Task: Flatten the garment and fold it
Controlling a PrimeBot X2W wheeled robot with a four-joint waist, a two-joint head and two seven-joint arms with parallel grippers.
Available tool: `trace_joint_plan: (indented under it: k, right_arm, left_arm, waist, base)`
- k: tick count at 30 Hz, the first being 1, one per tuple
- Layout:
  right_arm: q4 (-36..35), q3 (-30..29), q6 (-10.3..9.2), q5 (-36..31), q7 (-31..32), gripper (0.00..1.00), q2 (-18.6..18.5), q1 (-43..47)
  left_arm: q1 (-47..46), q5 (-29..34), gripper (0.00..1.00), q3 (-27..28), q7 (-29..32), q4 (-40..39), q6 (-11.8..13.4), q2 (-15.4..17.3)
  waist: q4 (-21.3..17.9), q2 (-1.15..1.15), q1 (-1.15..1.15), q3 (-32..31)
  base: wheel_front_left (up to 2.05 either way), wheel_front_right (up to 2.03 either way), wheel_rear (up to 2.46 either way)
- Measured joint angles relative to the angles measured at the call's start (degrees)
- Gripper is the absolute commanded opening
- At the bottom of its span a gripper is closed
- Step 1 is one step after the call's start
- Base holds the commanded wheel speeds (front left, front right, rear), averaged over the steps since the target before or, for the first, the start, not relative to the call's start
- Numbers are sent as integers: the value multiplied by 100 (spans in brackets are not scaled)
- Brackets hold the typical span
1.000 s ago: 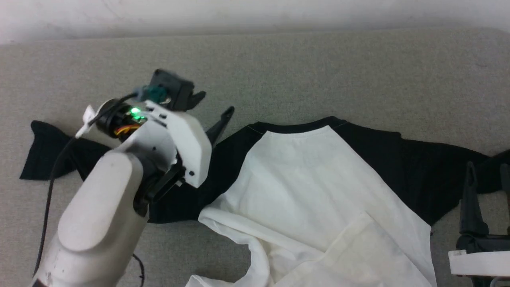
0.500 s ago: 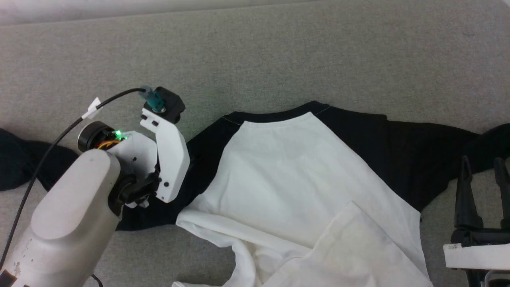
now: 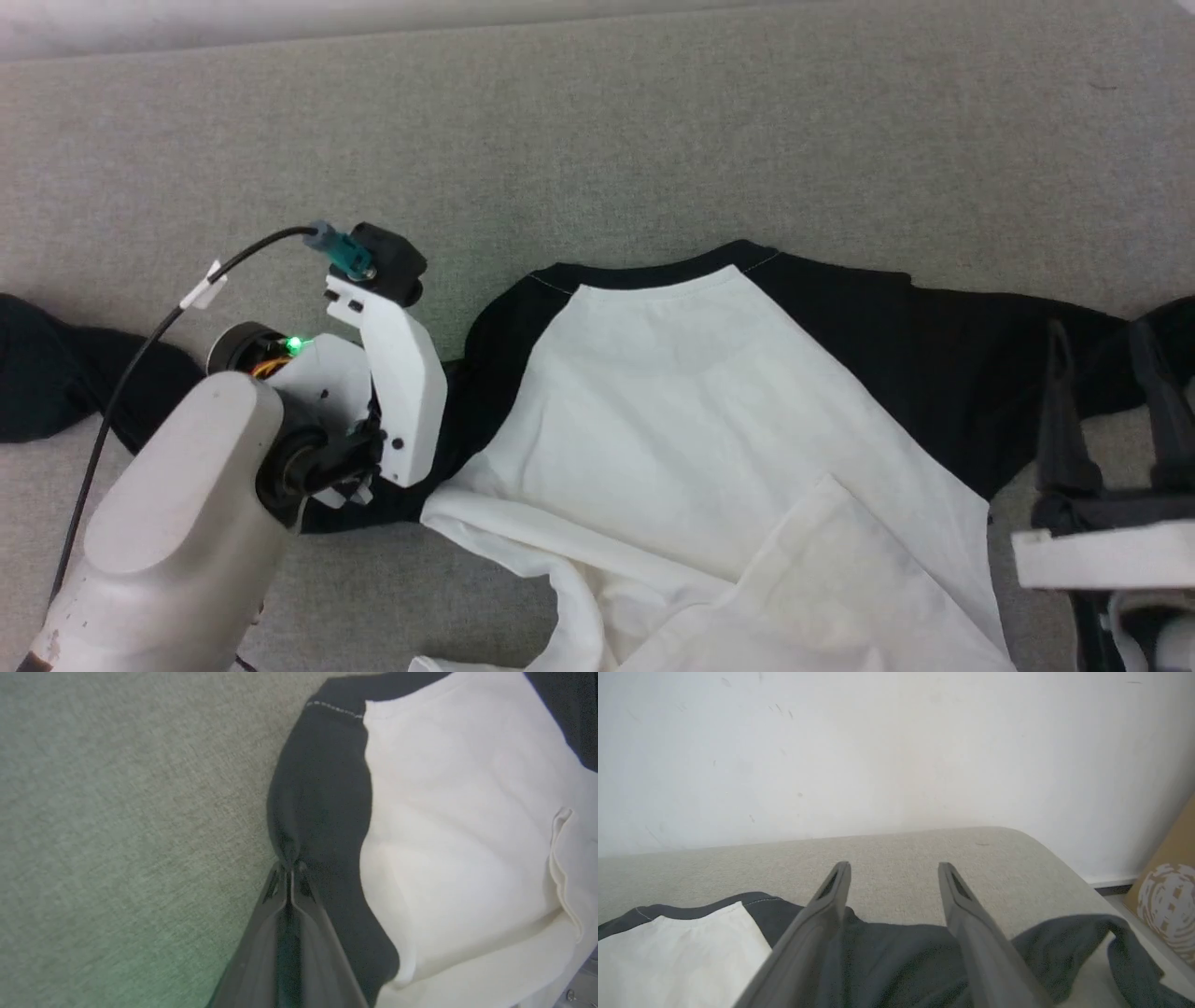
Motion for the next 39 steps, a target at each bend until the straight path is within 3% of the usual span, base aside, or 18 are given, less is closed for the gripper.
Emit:
trace_joint_plan:
  k: [4,7,11,15,17,27,39]
  right_arm:
    - [-266,378,0,-415,576,100,-7,-582]
    - [-241,580,1,-283,1367,100,-229,-1138]
    - [110,635,-1,-83,2909,100,-953,-1709]
    - [424,1222,0,389,4346,100,-1960,-2053]
    - [490,1512,0,682,4720,100,-2385,-2189]
    - [811,3029,0,1745,5495,100,-3366,-2927]
    - [1127,4124,0,2084,5379,100,-4065,-3789]
  left_arm:
    - [76,-1,0,69,-404,0,-2,-34]
    - [90,-4,0,205,-694,-126,-3,-9]
    - [202,-8,0,325,-926,-321,-3,65]
    - [325,-47,0,408,-1026,-535,-2,140]
    - [359,-46,0,411,-1068,-637,-2,165]
    - [389,-44,0,323,-1143,-892,-2,104]
    - [176,-46,0,162,-1236,-931,-4,5]
  waist:
    - [30,0,0,-151]
    - [71,0,-1,-233]
    - [185,0,0,-238]
    - [292,0,0,-134]
    - [340,0,0,-63]
    - [576,0,0,327]
    - [860,0,0,694]
  base:
    - [0,0,0]
    - [0,0,0]
    - [0,0,0]
    - [0,0,0]
    - [0,0,0]
    - [0,0,0]
    - [0,0,0]
